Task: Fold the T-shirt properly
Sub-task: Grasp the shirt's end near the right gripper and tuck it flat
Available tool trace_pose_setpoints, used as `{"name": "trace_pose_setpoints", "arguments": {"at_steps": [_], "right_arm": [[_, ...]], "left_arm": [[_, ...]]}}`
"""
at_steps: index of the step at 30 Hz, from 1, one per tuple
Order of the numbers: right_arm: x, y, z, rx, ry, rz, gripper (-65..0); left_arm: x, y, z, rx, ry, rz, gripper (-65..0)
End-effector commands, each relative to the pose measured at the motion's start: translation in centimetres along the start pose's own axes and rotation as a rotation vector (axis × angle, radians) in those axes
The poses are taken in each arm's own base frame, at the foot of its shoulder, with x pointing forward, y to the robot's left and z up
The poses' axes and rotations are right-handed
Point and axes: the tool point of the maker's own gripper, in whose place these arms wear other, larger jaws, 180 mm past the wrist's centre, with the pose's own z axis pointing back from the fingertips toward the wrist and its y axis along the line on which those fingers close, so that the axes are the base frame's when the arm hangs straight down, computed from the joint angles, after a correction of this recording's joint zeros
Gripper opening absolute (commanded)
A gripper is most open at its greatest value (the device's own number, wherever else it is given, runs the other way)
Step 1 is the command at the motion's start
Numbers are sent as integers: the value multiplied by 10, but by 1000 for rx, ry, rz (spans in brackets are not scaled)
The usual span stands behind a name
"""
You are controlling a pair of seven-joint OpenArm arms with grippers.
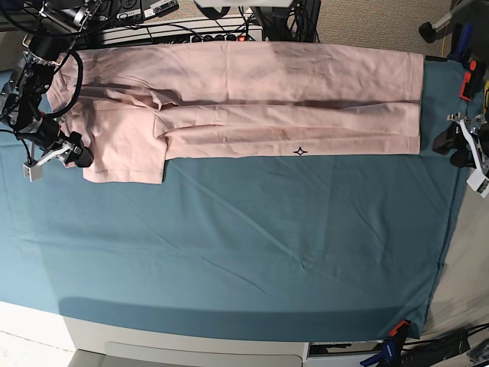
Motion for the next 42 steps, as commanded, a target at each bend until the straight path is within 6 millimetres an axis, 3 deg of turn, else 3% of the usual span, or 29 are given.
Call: {"name": "trace_pose_setpoints", "arguments": {"at_steps": [1,15,27,35,42], "right_arm": [[18,1,8,10,-39,25,-357],[51,20,25,-33,-100,224,-357],[17,24,-1,16,-61,108,-357],[24,5,2,-89,-84,142,-357],[23,9,2,-68,-83,131,-357]], "left_arm": [[14,4,9,13,-34,-20,-300],[9,-1,4,-2,-33,-4,-300],[8,-1,3,-4,-33,-2,-300],[8,-1,3,-4,-33,-2,-300],[8,-2,3,-5,-34,-2,-300]]}}
